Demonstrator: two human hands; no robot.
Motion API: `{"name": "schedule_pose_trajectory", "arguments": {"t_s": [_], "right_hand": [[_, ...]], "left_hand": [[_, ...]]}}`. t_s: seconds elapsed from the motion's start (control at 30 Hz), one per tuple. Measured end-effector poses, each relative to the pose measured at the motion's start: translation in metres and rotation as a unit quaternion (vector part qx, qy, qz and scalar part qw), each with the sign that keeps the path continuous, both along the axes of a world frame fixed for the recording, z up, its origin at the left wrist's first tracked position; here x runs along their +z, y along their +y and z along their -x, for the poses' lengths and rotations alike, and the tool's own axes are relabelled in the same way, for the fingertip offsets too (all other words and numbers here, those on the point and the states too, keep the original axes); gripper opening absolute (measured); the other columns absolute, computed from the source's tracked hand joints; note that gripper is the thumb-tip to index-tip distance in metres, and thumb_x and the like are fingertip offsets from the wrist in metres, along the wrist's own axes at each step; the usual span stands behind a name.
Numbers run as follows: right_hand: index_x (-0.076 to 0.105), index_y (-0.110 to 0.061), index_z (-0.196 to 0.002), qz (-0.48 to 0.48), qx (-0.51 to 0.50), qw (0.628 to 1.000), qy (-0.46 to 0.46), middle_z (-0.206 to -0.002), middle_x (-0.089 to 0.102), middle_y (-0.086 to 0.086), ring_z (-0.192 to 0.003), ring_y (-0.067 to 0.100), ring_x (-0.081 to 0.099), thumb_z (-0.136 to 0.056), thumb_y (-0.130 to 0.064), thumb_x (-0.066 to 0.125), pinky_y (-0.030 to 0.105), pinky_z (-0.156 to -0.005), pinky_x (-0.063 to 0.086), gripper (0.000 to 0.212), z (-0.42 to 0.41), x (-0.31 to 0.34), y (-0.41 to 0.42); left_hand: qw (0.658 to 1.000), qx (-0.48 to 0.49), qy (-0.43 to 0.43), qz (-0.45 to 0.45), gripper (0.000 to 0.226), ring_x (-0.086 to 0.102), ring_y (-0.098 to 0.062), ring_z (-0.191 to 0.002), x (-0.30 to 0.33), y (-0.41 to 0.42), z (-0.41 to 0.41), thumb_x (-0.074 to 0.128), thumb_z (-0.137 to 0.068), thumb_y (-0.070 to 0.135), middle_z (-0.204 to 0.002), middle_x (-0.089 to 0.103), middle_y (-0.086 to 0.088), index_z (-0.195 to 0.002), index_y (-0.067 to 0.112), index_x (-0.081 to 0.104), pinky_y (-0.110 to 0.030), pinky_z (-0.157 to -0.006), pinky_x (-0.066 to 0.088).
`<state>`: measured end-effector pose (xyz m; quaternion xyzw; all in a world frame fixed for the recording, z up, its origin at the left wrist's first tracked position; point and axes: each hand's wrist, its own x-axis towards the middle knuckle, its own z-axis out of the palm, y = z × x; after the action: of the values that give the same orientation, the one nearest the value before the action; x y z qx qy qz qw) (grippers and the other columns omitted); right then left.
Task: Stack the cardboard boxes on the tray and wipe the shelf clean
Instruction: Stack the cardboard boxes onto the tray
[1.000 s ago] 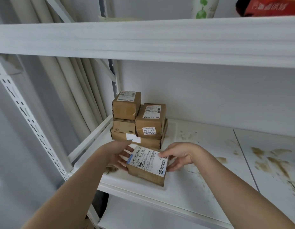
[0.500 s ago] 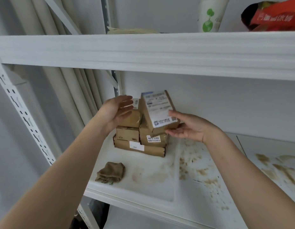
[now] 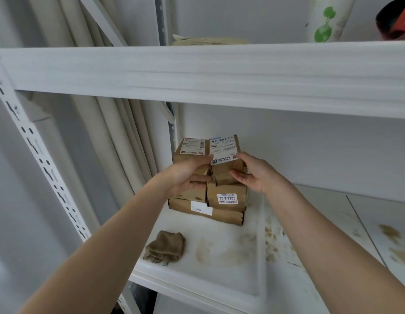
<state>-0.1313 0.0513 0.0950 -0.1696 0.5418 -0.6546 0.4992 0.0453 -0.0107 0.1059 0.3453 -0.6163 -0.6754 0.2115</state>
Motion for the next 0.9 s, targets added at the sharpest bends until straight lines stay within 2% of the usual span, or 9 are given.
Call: {"name": "schedule_pose_trajectory", "arguments": {"t_s": [0.13,0.23,0.3,0.4,0.5,0.6,0.67,0.77,0.9], "right_hand": [[0.056,-0.008,-0.120,-0.017,-0.003,1.000,0.013,-0.130,0.050,0.013,-0.109,0.031,0.058,-0.094,-0.015,0.060,0.035,-0.079,0.059,0.028,0.000,-0.010,-0.010],[0.056,-0.011,-0.124,-0.029,-0.009,0.999,0.028,-0.129,0.052,0.013,-0.107,0.032,0.060,-0.096,-0.018,0.058,0.033,-0.072,0.061,0.030,0.000,-0.013,-0.014],[0.058,-0.011,-0.121,-0.042,-0.015,0.998,0.051,-0.121,0.056,0.013,-0.103,0.030,0.062,-0.095,-0.020,0.058,0.030,-0.067,0.061,0.028,0.000,-0.012,-0.013],[0.064,-0.009,-0.105,-0.069,-0.027,0.992,0.101,-0.094,0.064,0.010,-0.080,0.020,0.062,-0.093,-0.024,0.060,0.024,-0.060,0.056,0.019,0.002,-0.011,-0.010],[0.062,-0.010,-0.089,-0.082,-0.086,0.985,0.125,-0.083,0.063,0.007,-0.067,0.015,0.053,-0.090,-0.025,0.057,0.022,-0.052,0.048,0.016,0.005,-0.014,-0.008],[0.049,-0.011,-0.071,-0.064,-0.165,0.978,0.106,-0.069,0.048,0.005,-0.058,0.013,0.041,-0.092,-0.015,0.052,0.023,-0.053,0.038,0.021,0.009,-0.019,-0.004],[0.044,-0.010,-0.070,-0.052,-0.192,0.975,0.099,-0.066,0.040,0.004,-0.056,0.013,0.034,-0.090,-0.008,0.049,0.025,-0.052,0.031,0.021,0.011,-0.026,0.000],[0.047,-0.010,-0.085,-0.060,-0.195,0.975,0.086,-0.066,0.038,0.005,-0.056,0.013,0.033,-0.087,-0.002,0.046,0.026,-0.052,0.028,0.009,0.012,-0.034,0.008],[0.048,-0.010,-0.074,-0.064,-0.188,0.979,0.039,-0.067,0.040,0.004,-0.058,0.014,0.037,-0.088,0.003,0.046,0.022,-0.052,0.033,0.019,0.018,-0.041,0.021]], "left_hand": [[1.000,-0.016,0.014,0.004,0.051,0.057,-0.020,-0.118,-0.004,-0.013,0.000,0.060,-0.089,0.040,-0.127,0.061,0.004,-0.136,0.025,0.047,-0.042,-0.108,0.038],[0.999,-0.022,0.040,-0.005,0.049,0.050,-0.023,-0.125,-0.003,-0.016,0.004,0.059,-0.091,0.033,-0.131,0.057,0.001,-0.137,0.025,0.043,-0.040,-0.112,0.030],[0.998,-0.024,0.053,-0.007,0.042,0.052,-0.022,-0.122,-0.003,-0.016,0.005,0.058,-0.092,0.027,-0.128,0.060,0.000,-0.133,0.024,0.046,-0.038,-0.109,0.032],[0.999,0.028,0.041,0.005,0.027,0.063,-0.025,-0.110,-0.008,-0.020,0.000,0.052,-0.090,0.004,-0.118,0.067,-0.009,-0.114,0.015,0.059,-0.038,-0.101,0.046],[0.991,0.086,-0.088,0.049,0.027,0.069,-0.027,-0.095,-0.019,-0.025,-0.008,0.037,-0.087,-0.011,-0.105,0.069,-0.014,-0.089,0.007,0.057,-0.039,-0.091,0.054],[0.948,0.048,-0.296,0.104,0.014,0.067,-0.023,-0.082,-0.046,-0.034,-0.019,0.050,-0.089,-0.002,-0.098,0.066,-0.010,-0.091,0.005,0.062,-0.037,-0.086,0.056],[0.910,0.016,-0.395,0.122,0.010,0.066,-0.020,-0.078,-0.072,-0.041,-0.030,0.058,-0.089,0.006,-0.099,0.065,-0.009,-0.098,0.006,0.061,-0.032,-0.076,0.059],[0.876,0.040,-0.468,0.114,0.023,0.068,-0.023,-0.079,-0.110,-0.045,-0.045,0.061,-0.086,0.007,-0.103,0.062,-0.012,-0.108,0.007,0.054,-0.028,-0.062,0.057],[0.863,0.060,-0.492,0.097,0.022,0.064,-0.029,-0.085,-0.142,-0.037,-0.050,0.060,-0.082,0.004,-0.101,0.059,-0.017,-0.102,0.005,0.052,-0.037,-0.078,0.058]]}}
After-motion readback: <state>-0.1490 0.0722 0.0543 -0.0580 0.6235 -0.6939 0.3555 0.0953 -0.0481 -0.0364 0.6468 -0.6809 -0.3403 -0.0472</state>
